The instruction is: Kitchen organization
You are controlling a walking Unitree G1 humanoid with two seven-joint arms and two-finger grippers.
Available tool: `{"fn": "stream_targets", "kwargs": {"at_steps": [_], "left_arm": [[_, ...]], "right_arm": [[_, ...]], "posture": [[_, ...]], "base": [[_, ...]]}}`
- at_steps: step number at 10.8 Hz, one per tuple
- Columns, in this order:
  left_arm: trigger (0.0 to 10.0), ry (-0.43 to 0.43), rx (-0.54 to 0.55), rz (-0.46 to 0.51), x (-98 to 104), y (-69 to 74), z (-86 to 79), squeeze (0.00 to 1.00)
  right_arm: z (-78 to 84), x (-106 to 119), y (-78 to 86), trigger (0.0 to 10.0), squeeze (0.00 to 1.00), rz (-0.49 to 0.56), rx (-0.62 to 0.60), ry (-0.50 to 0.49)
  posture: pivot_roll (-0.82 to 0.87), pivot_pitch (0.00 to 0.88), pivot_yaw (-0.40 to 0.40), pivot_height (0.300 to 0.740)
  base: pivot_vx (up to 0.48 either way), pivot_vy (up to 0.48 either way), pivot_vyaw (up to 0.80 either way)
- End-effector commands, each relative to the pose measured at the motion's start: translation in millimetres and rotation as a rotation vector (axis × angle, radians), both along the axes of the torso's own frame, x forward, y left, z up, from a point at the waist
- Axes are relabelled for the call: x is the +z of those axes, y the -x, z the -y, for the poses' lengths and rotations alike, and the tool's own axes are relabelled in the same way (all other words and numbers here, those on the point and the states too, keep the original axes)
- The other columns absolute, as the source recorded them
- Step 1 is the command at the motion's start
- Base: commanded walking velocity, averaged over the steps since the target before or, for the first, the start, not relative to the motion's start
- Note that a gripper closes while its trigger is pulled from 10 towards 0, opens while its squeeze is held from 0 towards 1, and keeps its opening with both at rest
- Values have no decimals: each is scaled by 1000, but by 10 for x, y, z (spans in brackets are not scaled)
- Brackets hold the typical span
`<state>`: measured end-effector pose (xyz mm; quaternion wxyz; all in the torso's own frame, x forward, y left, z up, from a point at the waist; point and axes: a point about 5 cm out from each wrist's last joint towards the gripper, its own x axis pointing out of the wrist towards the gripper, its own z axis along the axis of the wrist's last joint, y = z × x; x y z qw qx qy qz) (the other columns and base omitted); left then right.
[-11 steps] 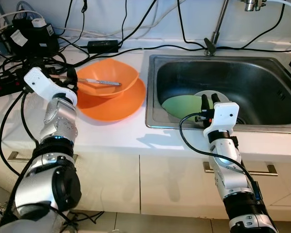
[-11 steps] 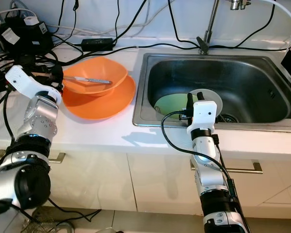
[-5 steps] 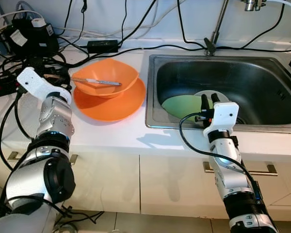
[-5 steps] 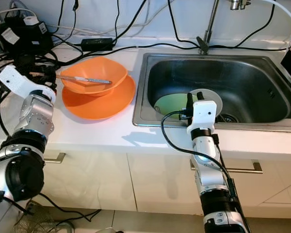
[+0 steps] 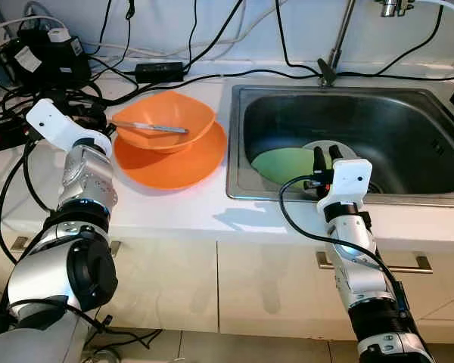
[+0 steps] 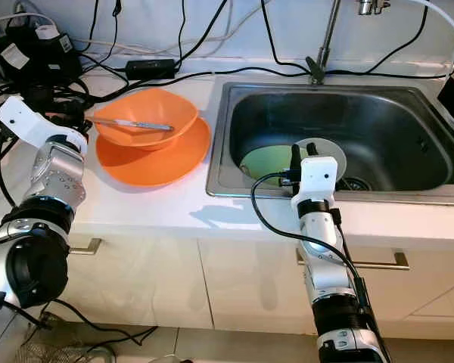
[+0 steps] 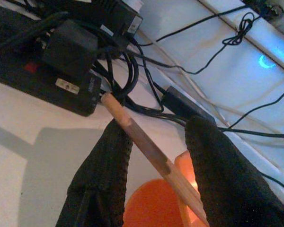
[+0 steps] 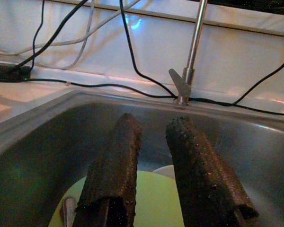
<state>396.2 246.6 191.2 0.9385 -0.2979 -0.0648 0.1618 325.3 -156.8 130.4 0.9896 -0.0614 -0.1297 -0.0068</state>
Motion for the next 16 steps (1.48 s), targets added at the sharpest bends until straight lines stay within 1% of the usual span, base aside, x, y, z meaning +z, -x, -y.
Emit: {"fn": "stream_targets", "kwargs": {"at_steps": [1, 3, 8, 9, 11, 12, 14, 15, 16], "left_arm": [[0, -14, 3, 25, 105, -24, -13, 0], [0, -19, 2, 45, 136, -26, -23, 0], [0, -22, -5, 106, 121, 5, -6, 0], [0, -27, -7, 125, 127, 11, 13, 0], [0, -24, -16, 193, 220, 12, 52, 0], [10000, -12, -79, 288, 325, 18, 146, 0], [10000, -33, -163, 426, 514, 90, 359, 0], [10000, -31, -216, 503, 667, 148, 496, 0], [10000, -40, -270, 552, 783, 191, 631, 0]], "right_arm": [[50, -87, 0, 10000, 0, -46, -15, 12], [35, -99, 1, 10000, 0, -48, -13, 11], [-6, -131, 1, 10000, 0, -56, 3, 15], [-10, -138, 1, 10000, 0, -58, 6, 16], [-8, -132, -7, 10000, 0, -56, 7, 18], [-10, -140, -9, 10000, 0, -60, 4, 17], [-15, -155, 1, 10000, 0, -66, 4, 19], [-4, -173, -6, 10000, 0, -81, 0, 33], [3, -178, -10, 10000, 0, -85, -2, 34]], "posture": [[14, 0, 55, 740], [15, 0, 58, 740], [18, 0, 62, 740], [18, 0, 61, 740], [20, 0, 56, 740], [20, 0, 58, 740], [22, 0, 53, 740], [24, 0, 50, 740], [26, 0, 48, 740]], "base": [[0, 0, 0], [0, 0, 0], [0, 0, 0], [0, 0, 0], [0, 0, 0], [0, 0, 0], [0, 0, 0], [0, 0, 0], [0, 0, 0]]}}
